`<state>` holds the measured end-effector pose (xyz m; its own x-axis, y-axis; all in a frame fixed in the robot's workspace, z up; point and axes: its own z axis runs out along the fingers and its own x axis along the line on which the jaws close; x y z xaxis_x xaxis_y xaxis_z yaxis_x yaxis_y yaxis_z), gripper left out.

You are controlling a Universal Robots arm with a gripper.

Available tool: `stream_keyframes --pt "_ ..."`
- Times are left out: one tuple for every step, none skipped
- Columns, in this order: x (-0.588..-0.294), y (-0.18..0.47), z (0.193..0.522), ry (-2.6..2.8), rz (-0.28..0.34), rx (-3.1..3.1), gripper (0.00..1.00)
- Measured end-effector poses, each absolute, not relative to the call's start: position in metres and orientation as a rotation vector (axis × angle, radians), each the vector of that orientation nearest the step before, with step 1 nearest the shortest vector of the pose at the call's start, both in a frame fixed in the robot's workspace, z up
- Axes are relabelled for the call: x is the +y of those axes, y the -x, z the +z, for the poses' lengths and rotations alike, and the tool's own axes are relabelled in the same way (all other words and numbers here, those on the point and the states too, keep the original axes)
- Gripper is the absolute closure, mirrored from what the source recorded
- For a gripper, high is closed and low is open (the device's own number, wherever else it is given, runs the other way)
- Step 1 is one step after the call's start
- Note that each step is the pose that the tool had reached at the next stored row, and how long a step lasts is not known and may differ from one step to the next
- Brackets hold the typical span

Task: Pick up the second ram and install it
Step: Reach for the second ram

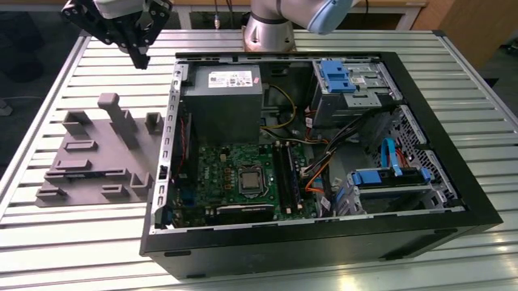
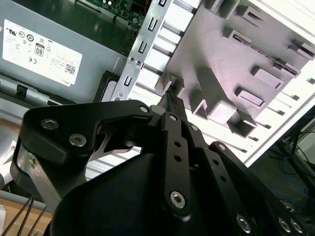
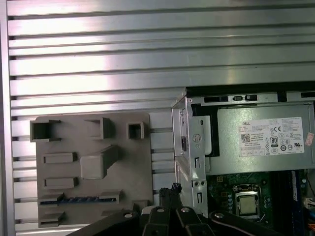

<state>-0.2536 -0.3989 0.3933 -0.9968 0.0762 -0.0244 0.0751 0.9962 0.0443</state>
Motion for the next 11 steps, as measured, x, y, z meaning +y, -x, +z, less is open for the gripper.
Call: stream_keyframes --pt "-0.399 0.255 0.393 -0.118 0.068 3.113 0.89" --pt "-0.399 0.256 0.393 -0.118 0.068 3.112 0.89" --pt "-0.399 0.258 0.393 -0.118 0.068 3.112 0.89" --pt "-0.399 0.259 0.393 -0.118 0.068 3.112 0.89" --pt "-0.399 0.26 0.393 -0.118 0.068 3.112 0.89" --pt "-0.399 0.262 0.393 -0.118 0.068 3.112 0.89" --pt "-0.399 0.263 0.393 -0.118 0.068 3.112 0.89" --pt "-0.399 0.264 0.393 -0.118 0.068 3.112 0.89" --pt "-0.399 0.266 0.393 -0.118 0.068 3.112 0.89" --pt "-0.399 0.267 0.393 -0.118 0.068 3.112 0.89" --pt "-0.399 0.268 0.393 -0.118 0.068 3.112 0.89"
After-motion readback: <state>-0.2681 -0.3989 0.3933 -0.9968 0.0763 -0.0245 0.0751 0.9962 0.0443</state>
